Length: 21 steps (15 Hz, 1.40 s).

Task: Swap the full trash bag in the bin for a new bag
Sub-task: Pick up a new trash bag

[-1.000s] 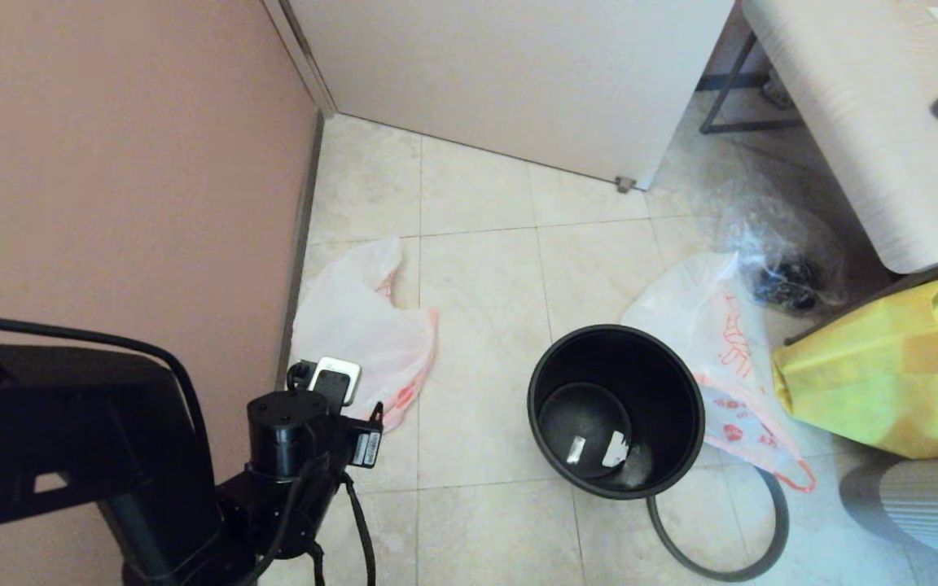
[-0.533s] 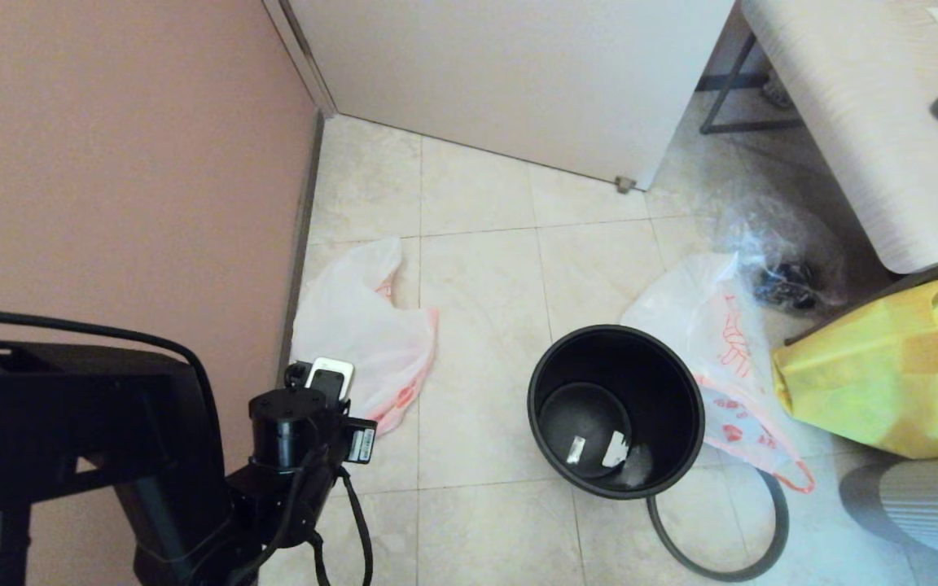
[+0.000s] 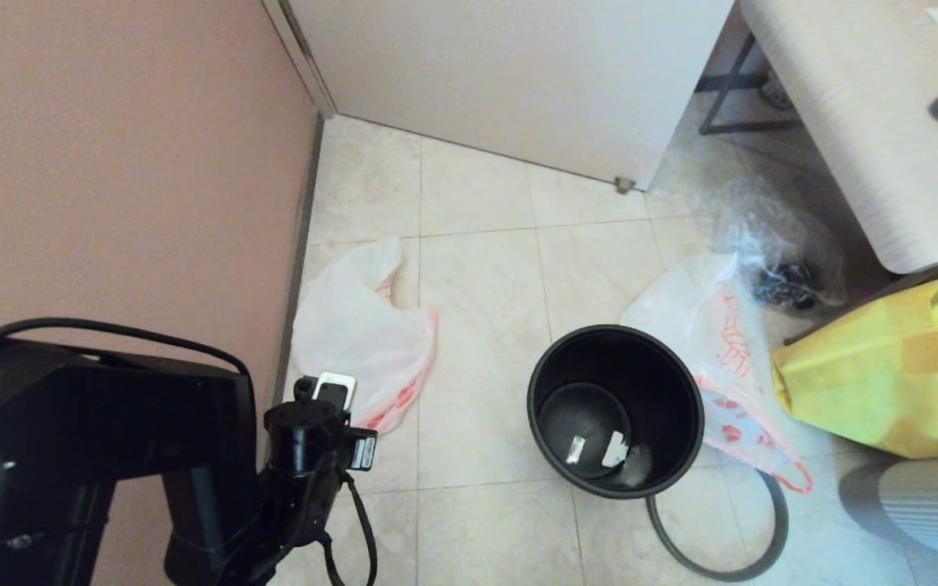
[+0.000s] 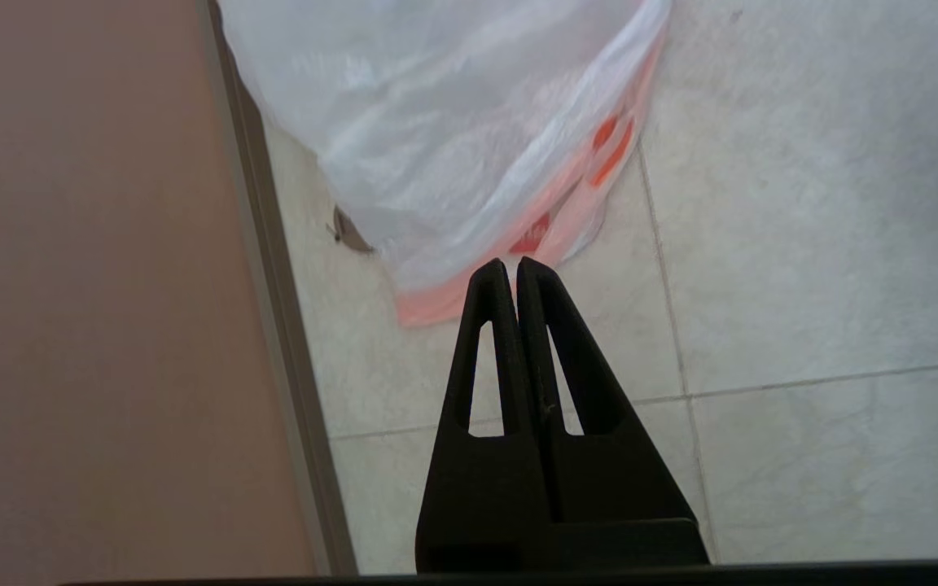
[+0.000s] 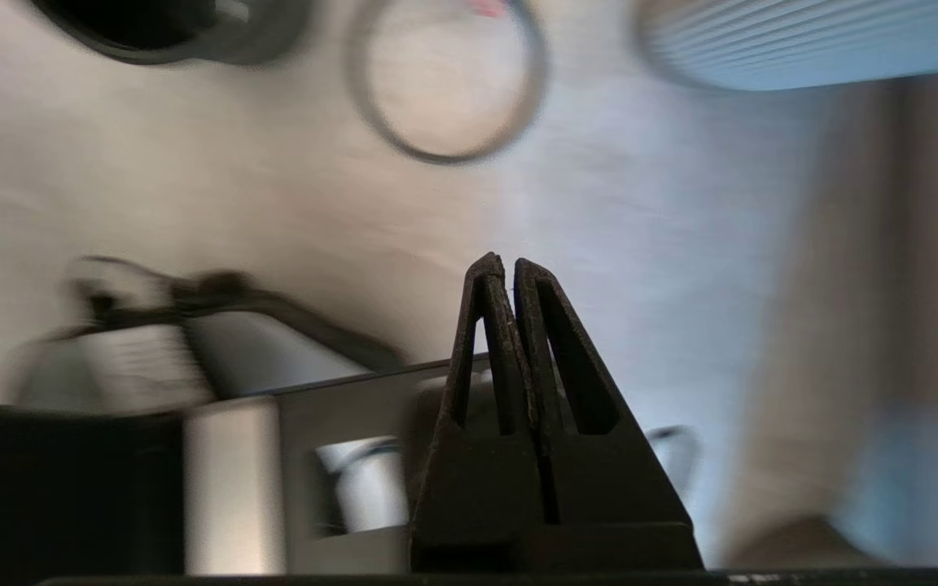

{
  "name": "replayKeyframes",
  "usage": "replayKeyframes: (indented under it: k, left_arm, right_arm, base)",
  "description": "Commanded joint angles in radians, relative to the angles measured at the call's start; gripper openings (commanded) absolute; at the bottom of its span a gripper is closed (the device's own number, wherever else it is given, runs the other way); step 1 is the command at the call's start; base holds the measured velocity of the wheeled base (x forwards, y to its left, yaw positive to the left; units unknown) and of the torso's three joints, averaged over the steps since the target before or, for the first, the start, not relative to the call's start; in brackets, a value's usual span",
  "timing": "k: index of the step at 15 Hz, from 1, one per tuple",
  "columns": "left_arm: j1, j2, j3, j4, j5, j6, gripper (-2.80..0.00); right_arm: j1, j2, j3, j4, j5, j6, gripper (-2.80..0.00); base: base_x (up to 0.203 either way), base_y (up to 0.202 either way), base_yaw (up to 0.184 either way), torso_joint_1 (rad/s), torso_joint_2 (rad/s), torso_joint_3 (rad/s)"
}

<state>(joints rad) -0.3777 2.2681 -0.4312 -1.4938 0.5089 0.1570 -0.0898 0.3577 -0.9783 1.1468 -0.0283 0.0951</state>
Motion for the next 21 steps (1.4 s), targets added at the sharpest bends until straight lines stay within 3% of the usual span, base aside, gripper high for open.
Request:
replayKeyframes:
  k: [1,4,7,9,11,13,16,21]
  left_arm:
    - [0.003,0.043,-0.013,-0.011,0.001,0.001,-2.8]
    - [0.003,0.048,-0.031,-0.01,-0.001,0.001,-2.8]
    - [0.018,0.06,-0.054,-0.01,-0.023,0.002,-2.8]
    - [0.034,0.057,-0.087,-0.011,-0.028,0.0,-2.8]
    - [0.036,0.06,-0.114,-0.01,-0.028,0.001,-2.8]
    - [0.041,0.071,-0.164,0.0,-0.027,0.001,-2.8]
    - [0.066,0.097,-0.258,0.072,-0.03,0.001,-2.8]
    - [0.098,0.106,-0.385,0.22,-0.147,-0.003,-2.8]
  right_arm:
    - [-0.024,-0.071,0.017,0.002,0.043,0.024,-2.8]
    - [0.136,-0.083,0.087,-0.084,0.045,-0.011,-2.8]
    - [0.119,-0.185,0.287,-0.176,0.049,-0.052,-2.8]
    - [0.106,-0.287,0.516,-0.407,0.048,-0.073,-2.8]
    - [0.098,-0.324,0.752,-0.826,0.031,-0.082,-2.8]
    - [0.094,-0.348,0.899,-1.025,0.011,-0.091,-2.8]
    - [0.091,-0.358,0.955,-1.082,0.016,-0.097,-2.8]
    - [0.092,-0.358,0.956,-1.089,0.016,-0.089,-2.8]
  base:
    - [0.0,0.0,0.0,0.0,0.0,0.0]
    - [0.0,0.0,0.0,0.0,0.0,0.0]
    - [0.0,0.0,0.0,0.0,0.0,0.0]
    - [0.0,0.0,0.0,0.0,0.0,0.0]
    - [0.0,0.0,0.0,0.0,0.0,0.0]
    - [0.0,0.0,0.0,0.0,0.0,0.0]
    - [0.0,0.0,0.0,0.0,0.0,0.0]
    - [0.0,0.0,0.0,0.0,0.0,0.0]
